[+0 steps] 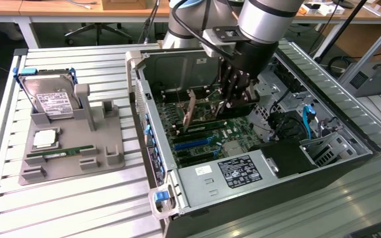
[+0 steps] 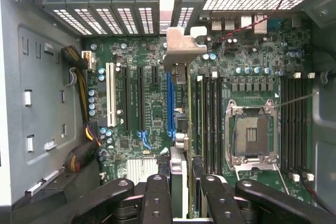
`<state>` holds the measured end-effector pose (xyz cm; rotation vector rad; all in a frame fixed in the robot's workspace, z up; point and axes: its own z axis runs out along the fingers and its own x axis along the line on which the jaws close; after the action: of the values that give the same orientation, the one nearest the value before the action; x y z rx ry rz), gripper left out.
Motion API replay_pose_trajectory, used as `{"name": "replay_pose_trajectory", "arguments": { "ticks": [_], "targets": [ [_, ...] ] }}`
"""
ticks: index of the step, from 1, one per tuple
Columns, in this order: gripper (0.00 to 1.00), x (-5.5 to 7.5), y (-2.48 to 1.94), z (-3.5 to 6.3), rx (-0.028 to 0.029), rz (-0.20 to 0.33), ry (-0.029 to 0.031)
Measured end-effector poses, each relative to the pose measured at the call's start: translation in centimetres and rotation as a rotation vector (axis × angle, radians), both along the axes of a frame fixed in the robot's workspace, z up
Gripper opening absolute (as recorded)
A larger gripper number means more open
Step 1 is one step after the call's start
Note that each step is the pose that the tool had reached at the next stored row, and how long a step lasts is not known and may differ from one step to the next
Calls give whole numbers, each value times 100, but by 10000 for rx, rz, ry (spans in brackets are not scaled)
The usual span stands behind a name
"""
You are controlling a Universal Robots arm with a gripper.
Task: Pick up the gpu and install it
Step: 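Insert the gpu into the slot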
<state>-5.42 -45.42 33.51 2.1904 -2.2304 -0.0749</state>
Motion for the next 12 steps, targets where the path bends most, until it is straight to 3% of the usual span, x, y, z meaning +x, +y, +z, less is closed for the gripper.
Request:
{"name": "replay_pose_trajectory", "arguments": {
  "ticks": [12],
  "targets": [
    [27, -32, -25, -15, 0, 0, 0]
  ]
}}
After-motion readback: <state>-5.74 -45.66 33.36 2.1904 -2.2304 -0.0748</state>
